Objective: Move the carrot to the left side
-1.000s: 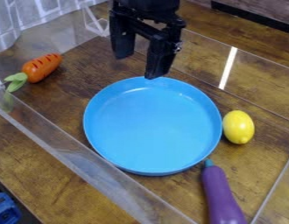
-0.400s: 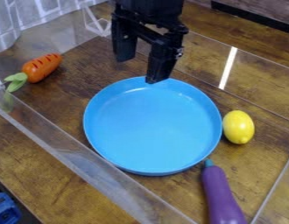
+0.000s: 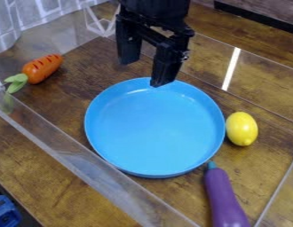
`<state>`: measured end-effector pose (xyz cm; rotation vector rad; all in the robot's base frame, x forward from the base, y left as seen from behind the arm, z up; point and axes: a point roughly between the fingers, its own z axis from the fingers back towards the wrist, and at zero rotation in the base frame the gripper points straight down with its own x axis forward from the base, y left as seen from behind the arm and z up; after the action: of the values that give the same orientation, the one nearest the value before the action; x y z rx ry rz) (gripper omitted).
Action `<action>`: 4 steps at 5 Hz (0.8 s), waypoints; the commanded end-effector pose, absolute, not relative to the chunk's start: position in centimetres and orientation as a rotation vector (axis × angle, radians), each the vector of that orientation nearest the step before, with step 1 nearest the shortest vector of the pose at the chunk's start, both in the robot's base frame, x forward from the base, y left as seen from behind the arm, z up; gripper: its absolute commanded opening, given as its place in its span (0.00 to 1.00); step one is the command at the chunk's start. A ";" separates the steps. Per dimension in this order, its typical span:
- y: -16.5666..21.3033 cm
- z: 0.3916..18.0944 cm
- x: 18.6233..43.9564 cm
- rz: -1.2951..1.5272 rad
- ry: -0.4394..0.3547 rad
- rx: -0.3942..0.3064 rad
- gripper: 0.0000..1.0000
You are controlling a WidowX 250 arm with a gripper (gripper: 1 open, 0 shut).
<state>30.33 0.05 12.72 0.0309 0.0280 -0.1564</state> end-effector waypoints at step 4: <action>0.2 13.8 30.6 -0.167 -0.028 0.015 1.00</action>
<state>30.35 -0.16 12.50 0.0119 0.0194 -0.1772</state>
